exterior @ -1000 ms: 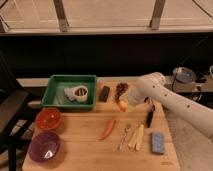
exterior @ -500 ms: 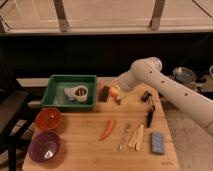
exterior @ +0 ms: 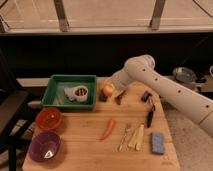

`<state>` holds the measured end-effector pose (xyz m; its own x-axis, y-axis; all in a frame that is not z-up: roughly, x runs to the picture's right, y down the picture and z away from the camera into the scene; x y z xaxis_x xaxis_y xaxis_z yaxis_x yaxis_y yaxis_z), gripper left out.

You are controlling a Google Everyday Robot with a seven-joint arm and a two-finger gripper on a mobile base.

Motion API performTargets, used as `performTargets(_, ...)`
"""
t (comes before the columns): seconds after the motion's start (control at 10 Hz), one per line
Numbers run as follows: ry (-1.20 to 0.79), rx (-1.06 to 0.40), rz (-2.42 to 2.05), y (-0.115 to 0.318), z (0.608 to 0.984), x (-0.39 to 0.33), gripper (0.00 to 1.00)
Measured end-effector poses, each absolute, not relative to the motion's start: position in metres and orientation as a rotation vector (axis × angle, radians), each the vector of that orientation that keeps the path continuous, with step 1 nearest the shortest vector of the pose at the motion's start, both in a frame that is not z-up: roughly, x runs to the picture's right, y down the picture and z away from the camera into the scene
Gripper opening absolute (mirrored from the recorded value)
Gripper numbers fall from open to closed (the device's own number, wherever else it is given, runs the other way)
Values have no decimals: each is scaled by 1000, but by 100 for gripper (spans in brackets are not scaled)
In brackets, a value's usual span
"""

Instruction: Place apple in table surface

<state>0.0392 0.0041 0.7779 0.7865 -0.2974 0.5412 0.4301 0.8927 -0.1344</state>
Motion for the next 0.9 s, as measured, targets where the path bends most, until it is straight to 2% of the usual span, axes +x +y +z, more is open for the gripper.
performTargets(0.6,-546,-265,-400,7,779,36,0)
performTargets(0.9,-589,-289,-377,30,797,21,0)
